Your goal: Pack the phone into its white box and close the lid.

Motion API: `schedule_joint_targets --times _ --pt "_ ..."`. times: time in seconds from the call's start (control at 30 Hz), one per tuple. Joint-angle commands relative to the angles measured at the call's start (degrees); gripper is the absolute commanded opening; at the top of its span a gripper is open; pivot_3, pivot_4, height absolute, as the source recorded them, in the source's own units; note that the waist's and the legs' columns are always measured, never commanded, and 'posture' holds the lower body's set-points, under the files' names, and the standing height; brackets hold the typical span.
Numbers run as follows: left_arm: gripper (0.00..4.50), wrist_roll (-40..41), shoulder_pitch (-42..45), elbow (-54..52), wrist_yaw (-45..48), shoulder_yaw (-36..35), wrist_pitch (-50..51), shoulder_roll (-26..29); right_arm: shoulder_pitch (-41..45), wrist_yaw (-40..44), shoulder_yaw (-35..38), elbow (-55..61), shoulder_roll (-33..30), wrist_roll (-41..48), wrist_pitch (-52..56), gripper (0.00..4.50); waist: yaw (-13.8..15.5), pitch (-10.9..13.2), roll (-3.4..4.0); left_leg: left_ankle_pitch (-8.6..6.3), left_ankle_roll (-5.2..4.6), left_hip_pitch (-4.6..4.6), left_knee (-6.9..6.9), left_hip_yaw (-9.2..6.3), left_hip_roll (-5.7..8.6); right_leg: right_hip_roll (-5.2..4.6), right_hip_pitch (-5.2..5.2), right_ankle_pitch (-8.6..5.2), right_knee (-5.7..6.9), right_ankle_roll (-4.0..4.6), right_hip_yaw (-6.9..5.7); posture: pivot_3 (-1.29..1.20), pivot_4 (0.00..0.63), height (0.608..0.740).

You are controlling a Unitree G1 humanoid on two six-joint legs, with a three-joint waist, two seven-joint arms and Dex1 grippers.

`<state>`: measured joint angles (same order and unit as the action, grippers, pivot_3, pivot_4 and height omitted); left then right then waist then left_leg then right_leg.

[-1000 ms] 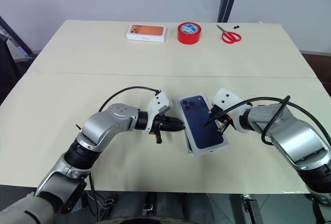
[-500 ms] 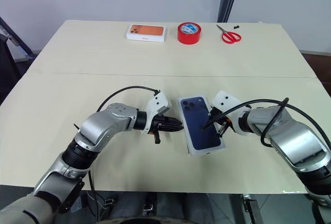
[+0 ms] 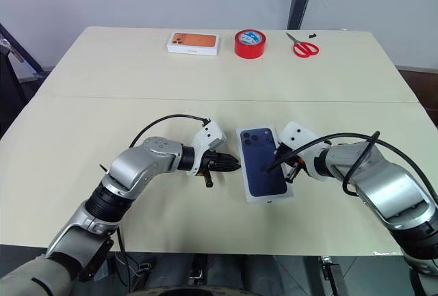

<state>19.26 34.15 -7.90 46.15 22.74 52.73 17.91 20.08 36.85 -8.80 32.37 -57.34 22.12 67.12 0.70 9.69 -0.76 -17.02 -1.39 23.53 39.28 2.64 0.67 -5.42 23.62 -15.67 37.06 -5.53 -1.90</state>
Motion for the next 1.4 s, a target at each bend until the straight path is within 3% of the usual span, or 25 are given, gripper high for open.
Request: schedule_joint_targets --times 0.03,1.1,1.4 --pt "0.81 0.6 1.6 -1.2 0.2 -0.8 -2.1 -1.3 -0.3 0.5 0.1 2.5 0.6 0.4 -0.7 0.04 0.0 0.0 0.00 0.00 0.00 0.00 0.00 0.00 0.00 0.00 0.00 0.00 0.00 0.00 0.00 0.00 0.150 0.719" --pt "0.81 -1.1 1.5 0.4 -1.0 -0.4 -3.6 -2.1 -2.2 1.3 2.9 1.2 -1.3 -1.2 -1.7 0.04 0.0 0.0 0.00 0.00 0.01 0.00 0.01 0.00 0.02 0.00 -0.01 0.00 0.01 0.00 0.00 0.00 0.150 0.719" --pt "0.81 -1.7 1.3 1.2 -1.2 -0.2 -3.9 -2.0 -5.8 6.5 8.1 -1.3 -6.7 -1.2 -8.3 0.04 0.0 0.0 0.00 0.00 0.00 -0.02 0.02 0.00 0.03 0.00 -0.03 0.00 0.01 0.00 0.00 0.00 0.150 0.719"
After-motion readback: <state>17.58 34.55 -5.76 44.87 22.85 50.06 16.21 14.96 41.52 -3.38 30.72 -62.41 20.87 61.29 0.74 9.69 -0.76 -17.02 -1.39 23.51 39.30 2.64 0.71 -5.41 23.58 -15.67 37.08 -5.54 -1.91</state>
